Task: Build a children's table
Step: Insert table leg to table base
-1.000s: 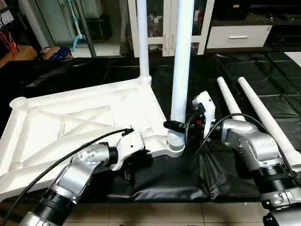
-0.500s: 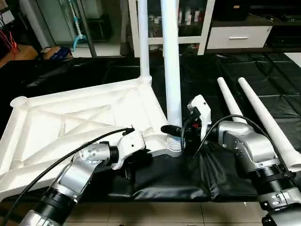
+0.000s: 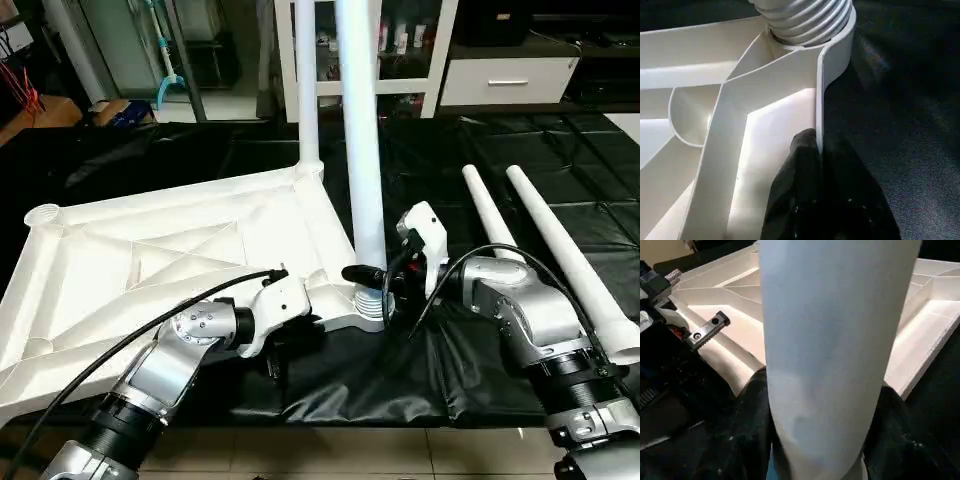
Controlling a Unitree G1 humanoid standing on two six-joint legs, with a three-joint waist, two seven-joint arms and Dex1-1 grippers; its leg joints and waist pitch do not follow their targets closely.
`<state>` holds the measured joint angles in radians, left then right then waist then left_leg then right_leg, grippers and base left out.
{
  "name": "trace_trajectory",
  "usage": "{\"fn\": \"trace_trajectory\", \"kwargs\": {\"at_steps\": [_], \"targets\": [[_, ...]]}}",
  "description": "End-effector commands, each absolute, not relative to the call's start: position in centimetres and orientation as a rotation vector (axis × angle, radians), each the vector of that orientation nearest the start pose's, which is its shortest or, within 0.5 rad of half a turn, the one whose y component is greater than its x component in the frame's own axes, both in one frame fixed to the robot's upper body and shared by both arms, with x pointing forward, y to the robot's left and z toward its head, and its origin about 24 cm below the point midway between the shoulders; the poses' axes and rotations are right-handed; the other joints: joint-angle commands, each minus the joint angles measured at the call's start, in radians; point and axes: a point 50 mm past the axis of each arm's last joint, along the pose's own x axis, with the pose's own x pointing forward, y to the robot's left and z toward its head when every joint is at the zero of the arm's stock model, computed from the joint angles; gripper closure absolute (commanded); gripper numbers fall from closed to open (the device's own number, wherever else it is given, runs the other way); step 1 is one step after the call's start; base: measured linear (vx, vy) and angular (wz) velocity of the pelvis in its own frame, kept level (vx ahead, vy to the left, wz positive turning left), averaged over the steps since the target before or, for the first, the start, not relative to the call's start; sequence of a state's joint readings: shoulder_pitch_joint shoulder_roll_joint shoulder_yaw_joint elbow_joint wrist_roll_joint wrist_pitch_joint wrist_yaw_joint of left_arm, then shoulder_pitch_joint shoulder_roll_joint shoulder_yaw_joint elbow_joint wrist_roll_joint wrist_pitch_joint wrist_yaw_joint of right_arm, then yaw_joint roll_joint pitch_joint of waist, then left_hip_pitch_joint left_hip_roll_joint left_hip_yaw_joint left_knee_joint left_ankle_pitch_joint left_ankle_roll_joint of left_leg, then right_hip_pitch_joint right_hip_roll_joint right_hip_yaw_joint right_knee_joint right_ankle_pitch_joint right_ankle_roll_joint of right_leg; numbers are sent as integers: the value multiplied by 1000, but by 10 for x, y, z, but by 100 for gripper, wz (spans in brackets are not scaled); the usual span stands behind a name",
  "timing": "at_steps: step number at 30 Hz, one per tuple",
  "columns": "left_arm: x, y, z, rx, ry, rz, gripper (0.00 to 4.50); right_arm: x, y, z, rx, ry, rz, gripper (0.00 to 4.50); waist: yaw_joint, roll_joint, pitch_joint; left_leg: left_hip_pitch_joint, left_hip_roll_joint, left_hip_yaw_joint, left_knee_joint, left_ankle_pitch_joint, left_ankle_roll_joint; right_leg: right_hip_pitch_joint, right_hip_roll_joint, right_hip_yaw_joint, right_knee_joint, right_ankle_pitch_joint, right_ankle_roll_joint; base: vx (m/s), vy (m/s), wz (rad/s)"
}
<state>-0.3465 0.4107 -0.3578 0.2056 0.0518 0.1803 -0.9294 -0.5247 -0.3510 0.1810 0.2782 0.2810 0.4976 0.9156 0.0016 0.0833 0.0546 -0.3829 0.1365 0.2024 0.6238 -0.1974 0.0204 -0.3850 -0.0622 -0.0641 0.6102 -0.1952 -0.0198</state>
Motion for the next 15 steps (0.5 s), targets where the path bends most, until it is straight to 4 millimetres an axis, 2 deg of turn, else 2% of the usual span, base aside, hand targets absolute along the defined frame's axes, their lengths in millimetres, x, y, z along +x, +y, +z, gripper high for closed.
{"fn": "trace_trajectory", "kwargs": {"at_steps": [1,2,3,5,7,15], "targets": [[280,130,34,515,405,-1128,450,311,-123,70,-15,420,1087,261,1,-14,-53,27,101,-64,-95,-372,-36,16,-107,65,-91,-379,-183,0,0,0],[280,131,34,515,404,-1126,450,310,-126,66,-5,427,1081,261,1,-14,-53,27,101,-65,-96,-375,-37,16,-107,65,-91,-379,-184,0,0,0],[280,131,34,515,404,-1125,450,309,-127,65,-2,429,1080,261,2,-10,-53,27,101,-65,-95,-377,-38,17,-108,65,-91,-379,-183,0,0,0],[281,132,34,528,407,-1122,450,308,-133,55,30,435,1048,261,1,-16,-53,27,101,-65,-95,-385,-38,17,-108,65,-92,-381,-184,0,0,0],[282,132,35,524,404,-1118,450,308,-136,51,58,432,1016,261,0,-14,-53,27,101,-66,-96,-388,-37,15,-108,65,-93,-388,-184,0,0,0],[282,133,36,515,401,-1112,450,309,-140,47,175,391,939,261,-2,-14,-52,31,101,-69,-99,-428,-52,10,-109,65,-97,-427,-171,0,0,0]]}}
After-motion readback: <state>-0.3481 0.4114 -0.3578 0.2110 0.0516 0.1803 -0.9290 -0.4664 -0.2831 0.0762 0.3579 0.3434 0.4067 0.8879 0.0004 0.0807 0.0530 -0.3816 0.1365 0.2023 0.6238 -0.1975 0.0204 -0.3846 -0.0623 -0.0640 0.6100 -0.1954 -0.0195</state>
